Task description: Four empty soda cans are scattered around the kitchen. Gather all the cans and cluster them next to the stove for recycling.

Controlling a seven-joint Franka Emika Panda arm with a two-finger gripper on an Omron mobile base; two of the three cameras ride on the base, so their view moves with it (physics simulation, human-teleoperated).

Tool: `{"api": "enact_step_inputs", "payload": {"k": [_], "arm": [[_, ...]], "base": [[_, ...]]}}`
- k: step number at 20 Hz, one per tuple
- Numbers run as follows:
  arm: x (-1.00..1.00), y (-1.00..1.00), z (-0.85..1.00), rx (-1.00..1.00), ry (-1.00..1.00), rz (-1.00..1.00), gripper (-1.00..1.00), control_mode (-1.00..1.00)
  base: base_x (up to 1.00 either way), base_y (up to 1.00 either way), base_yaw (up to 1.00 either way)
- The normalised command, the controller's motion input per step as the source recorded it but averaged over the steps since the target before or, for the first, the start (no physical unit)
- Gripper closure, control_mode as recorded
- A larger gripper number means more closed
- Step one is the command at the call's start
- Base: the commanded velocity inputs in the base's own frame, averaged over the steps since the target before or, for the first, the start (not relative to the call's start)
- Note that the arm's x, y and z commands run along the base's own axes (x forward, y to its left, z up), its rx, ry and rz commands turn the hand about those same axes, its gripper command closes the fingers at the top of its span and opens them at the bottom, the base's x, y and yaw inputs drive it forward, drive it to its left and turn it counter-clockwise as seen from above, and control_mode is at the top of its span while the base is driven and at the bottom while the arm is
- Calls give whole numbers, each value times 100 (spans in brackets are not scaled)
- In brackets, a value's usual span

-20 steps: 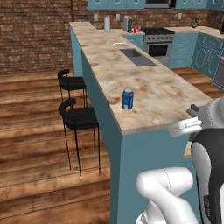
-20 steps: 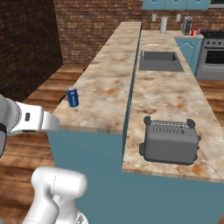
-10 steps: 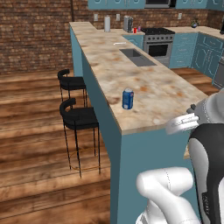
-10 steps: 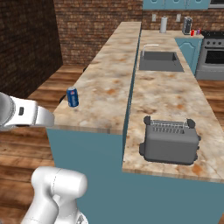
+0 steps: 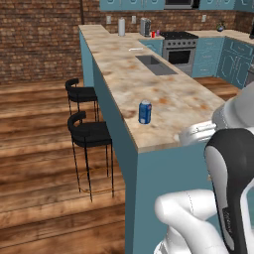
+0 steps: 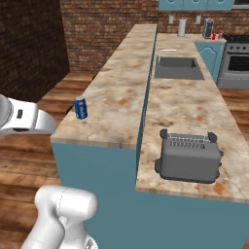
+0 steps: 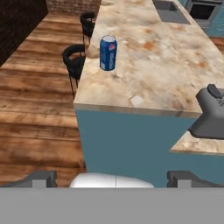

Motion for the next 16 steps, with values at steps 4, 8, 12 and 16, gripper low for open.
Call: {"api": "enact_step_inputs", "payload": {"k": [4, 8, 12, 16], "arm": [[20, 0, 9, 0, 7, 0, -100, -100], [24, 3, 0, 0, 5, 0, -100, -100], [30, 7, 0, 0, 0, 0, -100, -100], [34, 8, 0, 0, 0, 0, -100, -100]], "base": [[0, 0, 0], [0, 0, 0], [0, 0, 0], [0, 0, 0]]}}
